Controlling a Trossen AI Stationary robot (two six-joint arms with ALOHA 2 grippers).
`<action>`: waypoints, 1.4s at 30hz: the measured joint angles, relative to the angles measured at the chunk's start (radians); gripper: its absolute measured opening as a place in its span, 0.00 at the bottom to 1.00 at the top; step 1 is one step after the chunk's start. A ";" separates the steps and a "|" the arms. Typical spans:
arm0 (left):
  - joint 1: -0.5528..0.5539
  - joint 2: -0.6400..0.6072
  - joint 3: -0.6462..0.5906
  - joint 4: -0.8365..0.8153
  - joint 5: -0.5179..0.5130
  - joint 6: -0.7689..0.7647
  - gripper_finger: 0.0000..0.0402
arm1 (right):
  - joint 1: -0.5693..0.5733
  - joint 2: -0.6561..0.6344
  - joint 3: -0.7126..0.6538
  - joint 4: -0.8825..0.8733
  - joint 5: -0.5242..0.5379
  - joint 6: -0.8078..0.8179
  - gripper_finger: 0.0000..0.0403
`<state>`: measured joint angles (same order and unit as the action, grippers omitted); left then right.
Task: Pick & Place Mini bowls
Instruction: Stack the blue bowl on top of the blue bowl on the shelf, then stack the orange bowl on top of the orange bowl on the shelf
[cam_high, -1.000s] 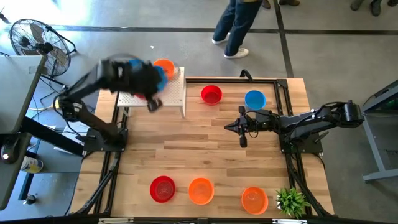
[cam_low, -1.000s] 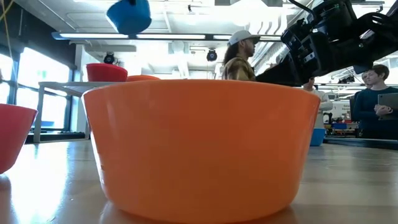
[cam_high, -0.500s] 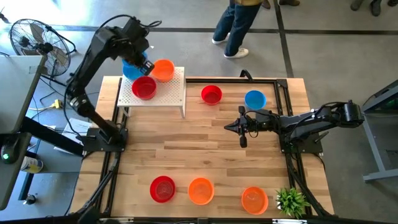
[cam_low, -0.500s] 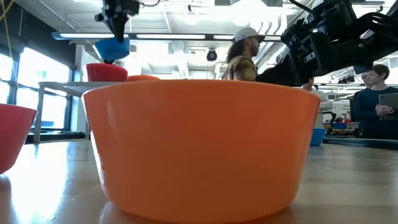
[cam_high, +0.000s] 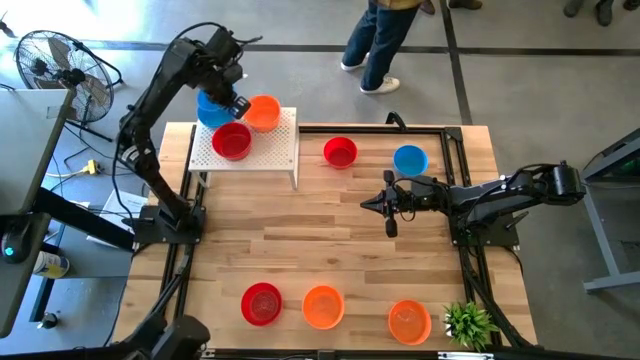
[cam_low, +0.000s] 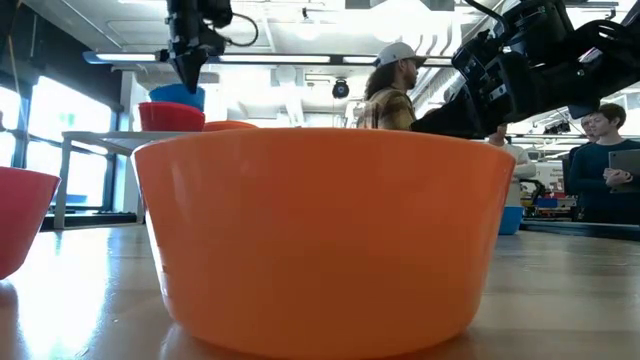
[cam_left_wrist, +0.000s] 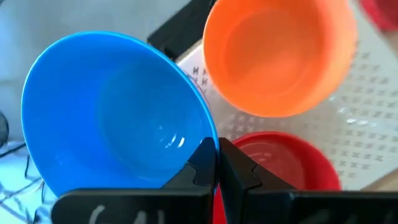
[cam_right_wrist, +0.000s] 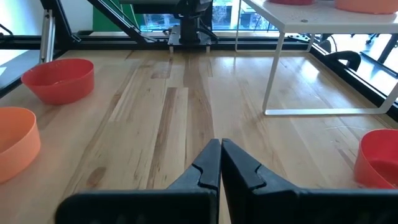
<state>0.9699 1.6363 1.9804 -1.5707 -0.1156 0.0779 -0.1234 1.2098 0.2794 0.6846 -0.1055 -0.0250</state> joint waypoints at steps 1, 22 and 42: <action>0.000 0.000 -0.019 0.001 -0.004 -0.001 0.00 | 0.000 0.000 0.000 0.000 0.000 0.000 0.00; -0.002 -0.002 -0.156 0.000 -0.123 -0.011 0.11 | 0.000 0.000 0.000 0.000 -0.010 -0.001 0.00; -0.095 -0.163 -0.180 0.089 -0.072 -0.040 0.02 | 0.000 0.000 0.000 -0.001 -0.011 0.000 0.00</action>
<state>0.8749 1.4737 1.8007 -1.4821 -0.1879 0.0375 -0.1234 1.2098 0.2794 0.6838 -0.1162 -0.0246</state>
